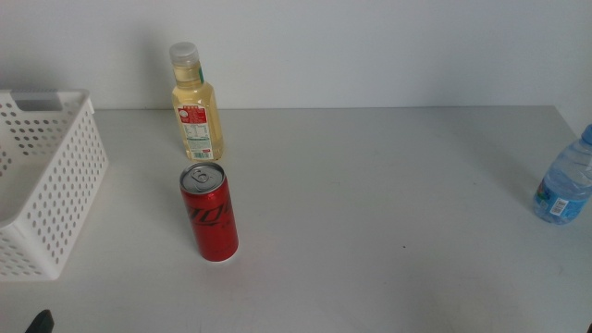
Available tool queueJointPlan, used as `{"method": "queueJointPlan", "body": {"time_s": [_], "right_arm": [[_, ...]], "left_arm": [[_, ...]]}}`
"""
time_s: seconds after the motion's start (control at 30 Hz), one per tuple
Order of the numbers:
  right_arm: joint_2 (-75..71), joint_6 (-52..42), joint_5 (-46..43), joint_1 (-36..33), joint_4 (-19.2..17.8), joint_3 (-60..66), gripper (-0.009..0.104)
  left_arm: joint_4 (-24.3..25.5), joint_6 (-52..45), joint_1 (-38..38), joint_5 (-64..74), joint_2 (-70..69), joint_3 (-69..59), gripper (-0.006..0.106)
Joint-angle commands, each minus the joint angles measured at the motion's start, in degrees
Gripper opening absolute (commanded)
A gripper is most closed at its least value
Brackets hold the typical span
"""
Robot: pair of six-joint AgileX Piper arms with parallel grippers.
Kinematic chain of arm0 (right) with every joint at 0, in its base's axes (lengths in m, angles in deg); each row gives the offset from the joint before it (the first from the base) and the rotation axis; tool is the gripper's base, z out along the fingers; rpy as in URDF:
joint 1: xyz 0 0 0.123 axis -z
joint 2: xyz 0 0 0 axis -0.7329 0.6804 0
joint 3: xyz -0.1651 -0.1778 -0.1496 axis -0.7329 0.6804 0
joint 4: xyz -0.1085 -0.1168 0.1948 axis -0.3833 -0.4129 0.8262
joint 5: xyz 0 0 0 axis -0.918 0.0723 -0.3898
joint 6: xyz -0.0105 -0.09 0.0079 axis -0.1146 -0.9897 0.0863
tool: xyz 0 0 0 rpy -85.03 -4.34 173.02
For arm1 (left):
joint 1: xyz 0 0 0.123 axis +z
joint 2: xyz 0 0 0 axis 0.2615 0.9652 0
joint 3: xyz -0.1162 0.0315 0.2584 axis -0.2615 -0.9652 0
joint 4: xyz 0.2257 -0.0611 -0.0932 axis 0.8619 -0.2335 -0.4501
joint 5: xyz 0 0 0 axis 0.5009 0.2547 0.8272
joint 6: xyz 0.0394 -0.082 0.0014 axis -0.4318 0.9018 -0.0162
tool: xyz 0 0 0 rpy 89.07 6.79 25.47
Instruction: Use arms to grab the bottles and put them into the dustbin to the left of the table.
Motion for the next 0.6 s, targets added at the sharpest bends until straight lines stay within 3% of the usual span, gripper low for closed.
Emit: {"method": "queueJointPlan", "body": {"time_s": [0.0,0.27,0.37,0.57], "right_arm": [[-1.18,-0.56,-3.56,0.41,-0.58,-0.06,0.069],[-1.18,-0.56,-3.56,0.41,-0.58,-0.06,0.069],[-1.18,-0.56,-3.56,0.41,-0.58,-0.06,0.069],[-1.18,-0.56,-3.56,0.41,-0.58,-0.06,0.069]], "left_arm": [[0.0,0.64,-0.42,-5.62,-1.53,-0.08,0.093],[0.63,0.64,-0.42,-6.95,-1.52,-0.08,0.093],[3.41,0.63,-0.42,-10.3,-1.28,-0.08,0.093],[2.91,0.83,-3.74,-20.72,4.95,-0.03,0.093]]}}
